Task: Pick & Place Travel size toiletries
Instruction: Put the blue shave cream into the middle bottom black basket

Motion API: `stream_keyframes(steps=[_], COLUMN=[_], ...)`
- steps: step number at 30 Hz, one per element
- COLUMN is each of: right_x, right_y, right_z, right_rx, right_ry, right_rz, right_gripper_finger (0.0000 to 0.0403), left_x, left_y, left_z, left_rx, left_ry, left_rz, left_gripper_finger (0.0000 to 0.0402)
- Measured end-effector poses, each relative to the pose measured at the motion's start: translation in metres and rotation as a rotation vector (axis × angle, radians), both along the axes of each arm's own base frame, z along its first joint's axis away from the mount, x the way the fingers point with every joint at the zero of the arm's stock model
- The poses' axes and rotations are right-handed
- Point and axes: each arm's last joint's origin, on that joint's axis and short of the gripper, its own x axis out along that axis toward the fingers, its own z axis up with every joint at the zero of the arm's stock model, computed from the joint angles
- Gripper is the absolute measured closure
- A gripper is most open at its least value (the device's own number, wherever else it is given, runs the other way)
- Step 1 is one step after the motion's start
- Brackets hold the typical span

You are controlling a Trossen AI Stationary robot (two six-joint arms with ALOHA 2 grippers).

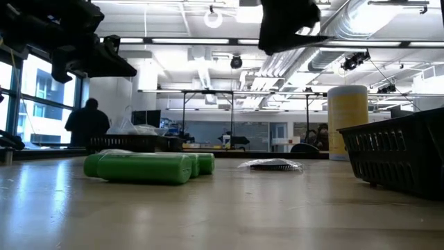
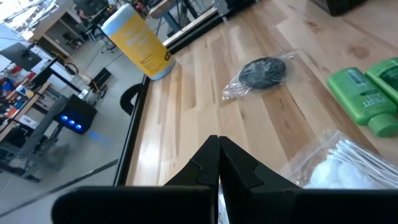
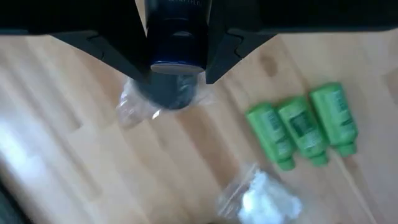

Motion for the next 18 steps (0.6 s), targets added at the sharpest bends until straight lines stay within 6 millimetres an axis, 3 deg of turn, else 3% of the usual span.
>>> stream_keyframes(steps=[18], right_x=[-0.045], right_y=[0.072], right_z=[-0.073], right_rx=[-0.032], right_ry=[0.094], right_rz=[-0.048], right_gripper_finger=[0.0263], left_x=[0.000], left_y=[0.000], left_z=[0.000], left_rx=[-0.045], left_ry=[-0.008], left_rz=[0.015], left_gripper_finger=[0.0402])
